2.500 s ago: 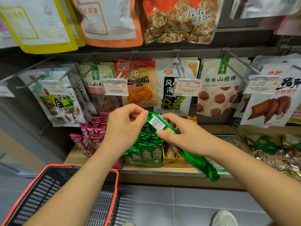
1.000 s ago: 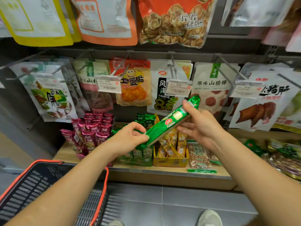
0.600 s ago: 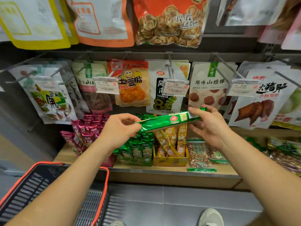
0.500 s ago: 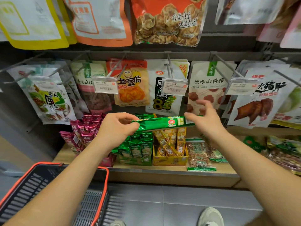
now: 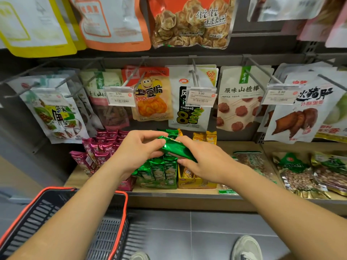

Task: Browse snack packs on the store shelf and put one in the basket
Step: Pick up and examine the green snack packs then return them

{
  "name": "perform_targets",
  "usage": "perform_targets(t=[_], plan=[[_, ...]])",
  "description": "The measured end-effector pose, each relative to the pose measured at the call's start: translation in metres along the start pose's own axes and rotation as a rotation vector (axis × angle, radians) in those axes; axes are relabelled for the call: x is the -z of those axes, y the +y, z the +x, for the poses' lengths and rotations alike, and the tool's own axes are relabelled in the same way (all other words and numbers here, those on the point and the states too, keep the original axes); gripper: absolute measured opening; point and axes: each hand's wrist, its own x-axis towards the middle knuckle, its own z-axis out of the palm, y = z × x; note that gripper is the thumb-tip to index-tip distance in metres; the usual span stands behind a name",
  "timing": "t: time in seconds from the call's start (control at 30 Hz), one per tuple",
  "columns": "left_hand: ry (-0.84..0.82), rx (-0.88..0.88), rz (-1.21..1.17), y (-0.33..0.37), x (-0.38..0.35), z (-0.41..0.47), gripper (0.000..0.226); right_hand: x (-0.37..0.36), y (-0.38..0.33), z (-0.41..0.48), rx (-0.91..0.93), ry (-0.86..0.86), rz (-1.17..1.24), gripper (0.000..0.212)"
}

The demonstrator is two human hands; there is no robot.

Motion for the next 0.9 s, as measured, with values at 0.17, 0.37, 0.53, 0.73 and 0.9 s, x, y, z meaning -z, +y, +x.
perform_targets(t=[0.17, 0.37, 0.53, 0.73, 0.9], plan=[[-0.061, 0.014, 0.017, 0.003, -0.001, -0.001, 0.03, 0.003, -0.001, 0.0, -0.024, -0.043, 0.041, 0.045], [0.123, -0.122, 0.289, 0.001, -0.008, 0.0, 0.024, 0.005, -0.008, 0.0, -0.026, -0.066, -0.064, 0.041], [0.14, -0.106, 0.326, 0.002, -0.007, -0.001, 0.018, 0.004, -0.01, 0.0, -0.017, -0.091, -0.069, 0.037], [0.117, -0.094, 0.262, 0.007, -0.003, -0.003, 0.034, 0.014, -0.002, 0.005, -0.066, -0.102, -0.038, 0.039], [0.119, -0.067, 0.21, 0.009, -0.007, -0.003, 0.032, 0.022, 0.004, 0.008, -0.093, -0.148, 0.075, 0.04]])
